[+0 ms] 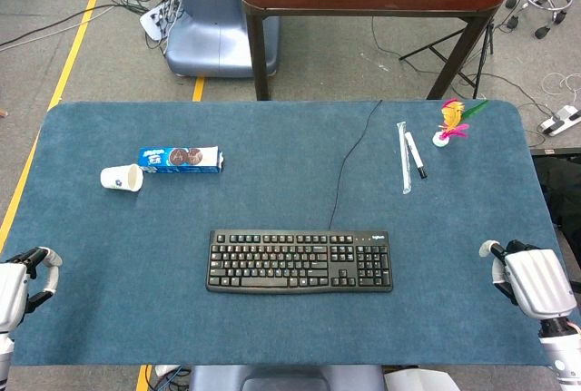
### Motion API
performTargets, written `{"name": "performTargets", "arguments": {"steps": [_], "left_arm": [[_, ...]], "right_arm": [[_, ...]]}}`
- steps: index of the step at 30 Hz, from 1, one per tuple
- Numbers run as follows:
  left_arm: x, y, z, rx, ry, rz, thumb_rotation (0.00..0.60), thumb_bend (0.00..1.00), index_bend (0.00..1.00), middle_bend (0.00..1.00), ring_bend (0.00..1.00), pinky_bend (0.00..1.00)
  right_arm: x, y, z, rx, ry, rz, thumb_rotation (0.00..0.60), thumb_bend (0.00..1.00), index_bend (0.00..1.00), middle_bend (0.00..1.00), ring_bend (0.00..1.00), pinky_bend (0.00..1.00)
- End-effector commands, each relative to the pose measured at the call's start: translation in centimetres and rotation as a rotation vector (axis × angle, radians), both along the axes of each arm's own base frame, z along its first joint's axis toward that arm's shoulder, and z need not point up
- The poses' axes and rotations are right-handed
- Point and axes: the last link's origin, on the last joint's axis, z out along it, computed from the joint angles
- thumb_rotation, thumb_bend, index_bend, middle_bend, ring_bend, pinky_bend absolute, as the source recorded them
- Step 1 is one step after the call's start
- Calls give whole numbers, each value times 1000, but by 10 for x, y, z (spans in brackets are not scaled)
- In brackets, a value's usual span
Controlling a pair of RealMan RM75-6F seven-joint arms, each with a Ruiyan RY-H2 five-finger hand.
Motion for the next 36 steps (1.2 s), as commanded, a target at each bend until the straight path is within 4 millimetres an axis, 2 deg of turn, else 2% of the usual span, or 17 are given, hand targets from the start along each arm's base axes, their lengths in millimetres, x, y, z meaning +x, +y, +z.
{"name": "performTargets", "arguments": {"steps": [1,8,13,16,17,20,24,30,36], "left_arm": [[0,-1,1,3,-2,0,600,465,545,553,628,822],[-1,0,0,-1,0,4,600,465,544,553,628,822],[-3,0,1,0,-6,13,600,465,544,553,628,822],[-3,0,2,3,-8,14,600,464,544,553,628,822],[-3,0,3,4,-9,13,600,465,545,553,628,822],[-3,0,4,11,-15,11,600,465,544,553,628,821],[-4,0,6,22,-14,14,600,465,544,553,628,822],[-8,0,9,42,-5,29,600,464,544,553,628,821],[-11,-1,14,62,-8,44,600,465,544,553,628,822]], "right_arm": [[0,0,0,0,0,0,600,867,475,595,525,708],[0,-2,-2,4,3,-4,600,867,475,595,525,708],[3,-11,-8,22,5,15,600,867,475,595,525,708],[9,-19,-15,55,21,39,600,867,475,595,525,764],[11,-23,-17,67,28,50,600,867,475,595,534,814],[24,-35,-25,110,55,94,600,867,475,619,613,913],[43,-55,-38,168,83,151,600,867,475,740,741,991],[68,-80,-63,273,151,210,600,871,475,907,902,1000],[87,-95,-86,347,211,260,600,893,466,977,972,1000]]}}
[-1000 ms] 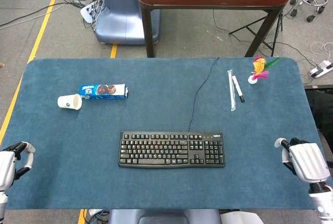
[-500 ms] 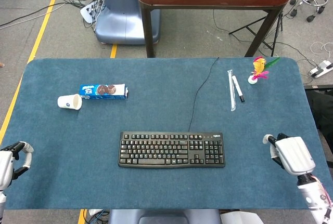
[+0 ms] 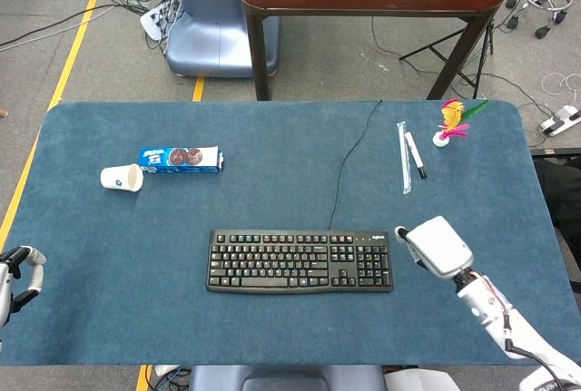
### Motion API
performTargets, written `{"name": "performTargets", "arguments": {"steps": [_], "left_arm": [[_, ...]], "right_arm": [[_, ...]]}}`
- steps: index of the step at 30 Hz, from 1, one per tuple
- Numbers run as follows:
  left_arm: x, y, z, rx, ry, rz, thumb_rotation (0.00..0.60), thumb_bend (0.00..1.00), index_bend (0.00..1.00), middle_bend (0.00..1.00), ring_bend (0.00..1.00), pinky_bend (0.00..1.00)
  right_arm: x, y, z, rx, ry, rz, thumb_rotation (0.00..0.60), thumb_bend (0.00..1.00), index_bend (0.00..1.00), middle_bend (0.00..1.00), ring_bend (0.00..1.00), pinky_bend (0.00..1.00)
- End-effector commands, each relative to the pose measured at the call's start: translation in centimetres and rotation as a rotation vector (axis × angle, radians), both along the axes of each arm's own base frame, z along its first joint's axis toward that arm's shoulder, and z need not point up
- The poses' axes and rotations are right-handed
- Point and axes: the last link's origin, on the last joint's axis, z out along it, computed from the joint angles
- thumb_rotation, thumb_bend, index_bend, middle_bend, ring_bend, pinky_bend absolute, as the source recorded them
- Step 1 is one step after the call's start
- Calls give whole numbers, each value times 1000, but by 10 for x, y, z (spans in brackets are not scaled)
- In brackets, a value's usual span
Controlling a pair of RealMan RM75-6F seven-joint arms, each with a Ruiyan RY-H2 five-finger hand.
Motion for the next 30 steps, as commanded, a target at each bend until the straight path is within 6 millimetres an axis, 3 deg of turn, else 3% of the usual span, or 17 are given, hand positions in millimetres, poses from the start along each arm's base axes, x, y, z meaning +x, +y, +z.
{"name": "performTargets", "arguments": {"steps": [1,12,30], "left_arm": [[-1,0,2,7,-1,3,600,465,544,553,628,822],[-4,2,4,13,1,16,600,465,545,553,628,822],[-10,3,6,19,-4,42,600,464,545,553,628,822]], "right_arm": [[13,-9,-12,30,20,29,600,894,463,980,975,1000],[34,-22,-42,125,114,92,600,999,431,997,991,1000],[42,-24,-82,235,203,116,600,1000,430,1000,1000,1000]]}}
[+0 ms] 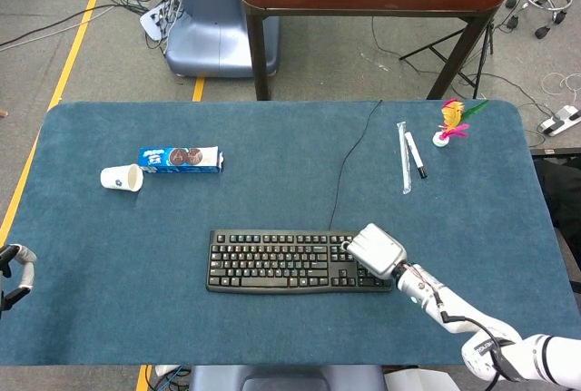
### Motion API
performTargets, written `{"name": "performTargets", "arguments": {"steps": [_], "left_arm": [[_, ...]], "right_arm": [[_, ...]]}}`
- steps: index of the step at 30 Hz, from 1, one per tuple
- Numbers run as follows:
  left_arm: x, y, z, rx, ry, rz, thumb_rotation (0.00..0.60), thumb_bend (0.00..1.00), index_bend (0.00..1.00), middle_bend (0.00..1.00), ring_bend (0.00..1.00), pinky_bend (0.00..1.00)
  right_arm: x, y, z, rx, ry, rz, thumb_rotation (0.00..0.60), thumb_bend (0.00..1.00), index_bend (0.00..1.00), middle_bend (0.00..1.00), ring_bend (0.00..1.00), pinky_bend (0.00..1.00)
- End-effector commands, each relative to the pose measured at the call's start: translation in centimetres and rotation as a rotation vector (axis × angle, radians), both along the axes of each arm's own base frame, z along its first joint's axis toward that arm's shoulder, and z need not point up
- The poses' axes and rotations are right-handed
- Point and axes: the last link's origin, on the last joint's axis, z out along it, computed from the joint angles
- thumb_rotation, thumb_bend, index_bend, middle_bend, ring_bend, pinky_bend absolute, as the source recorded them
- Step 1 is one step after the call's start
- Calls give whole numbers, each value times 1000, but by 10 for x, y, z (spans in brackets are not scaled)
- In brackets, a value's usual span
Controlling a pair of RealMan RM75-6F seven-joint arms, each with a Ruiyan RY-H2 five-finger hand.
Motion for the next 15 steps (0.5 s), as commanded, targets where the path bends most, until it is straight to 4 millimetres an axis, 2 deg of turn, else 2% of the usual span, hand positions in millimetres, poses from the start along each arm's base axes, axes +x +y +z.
{"name": "performTargets", "arguments": {"steps": [1,15], "left_arm": [[-1,1,0,-2,0,5,600,464,545,553,628,822],[-5,2,1,1,-1,20,600,465,545,553,628,822]], "right_arm": [[0,0,-5,11,12,-1,600,1000,427,1000,1000,1000],[3,-8,-25,42,51,-2,600,1000,411,1000,1000,1000]]}}
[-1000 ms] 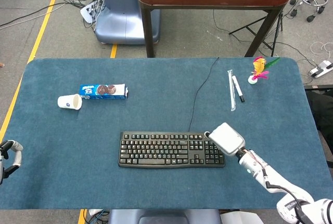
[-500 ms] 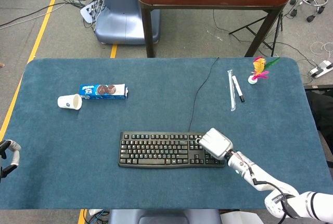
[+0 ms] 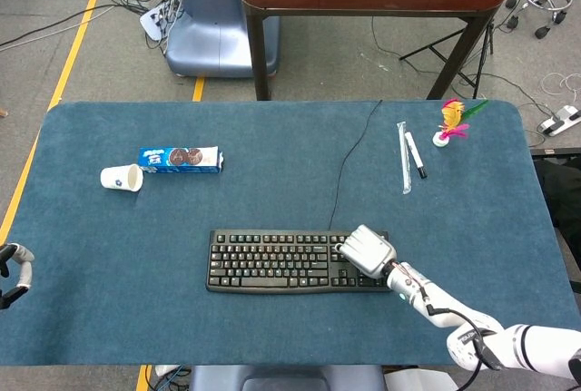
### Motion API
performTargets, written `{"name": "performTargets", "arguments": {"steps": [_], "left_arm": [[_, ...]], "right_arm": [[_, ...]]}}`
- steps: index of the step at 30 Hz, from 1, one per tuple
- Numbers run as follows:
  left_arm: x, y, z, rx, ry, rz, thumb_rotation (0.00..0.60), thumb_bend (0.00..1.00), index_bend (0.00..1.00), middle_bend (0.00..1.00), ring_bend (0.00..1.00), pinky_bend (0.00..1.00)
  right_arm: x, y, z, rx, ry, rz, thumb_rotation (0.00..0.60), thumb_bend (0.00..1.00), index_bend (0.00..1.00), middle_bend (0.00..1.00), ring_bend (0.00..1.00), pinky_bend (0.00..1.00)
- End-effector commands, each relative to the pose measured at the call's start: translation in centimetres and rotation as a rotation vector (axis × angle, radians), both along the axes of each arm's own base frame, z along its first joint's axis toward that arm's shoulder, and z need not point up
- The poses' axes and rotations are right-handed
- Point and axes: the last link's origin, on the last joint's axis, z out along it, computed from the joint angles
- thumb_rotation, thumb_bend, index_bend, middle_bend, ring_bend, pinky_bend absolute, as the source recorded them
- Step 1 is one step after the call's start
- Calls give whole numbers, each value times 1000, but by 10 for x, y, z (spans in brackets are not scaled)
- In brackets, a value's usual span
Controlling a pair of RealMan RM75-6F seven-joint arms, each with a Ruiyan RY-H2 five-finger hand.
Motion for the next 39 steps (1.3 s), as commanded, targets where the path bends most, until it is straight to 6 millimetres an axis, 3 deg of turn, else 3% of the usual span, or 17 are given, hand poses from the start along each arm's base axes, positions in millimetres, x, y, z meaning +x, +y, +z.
{"name": "performTargets", "arguments": {"steps": [1,25,32,39], "left_arm": [[-1,0,1,1,0,2,600,465,545,553,628,822],[-1,0,-2,4,-3,5,600,465,545,553,628,822],[0,0,-5,-1,2,3,600,465,545,553,628,822],[0,0,-2,-4,13,-4,600,465,545,553,628,822]], "right_arm": [[1,0,-3,5,4,1,600,1000,411,1000,1000,1000],[3,0,-10,13,-3,-1,600,1000,411,1000,1000,1000],[13,5,14,-44,-71,30,600,1000,411,1000,1000,1000],[11,14,55,-139,-110,50,600,1000,420,940,939,1000]]}}
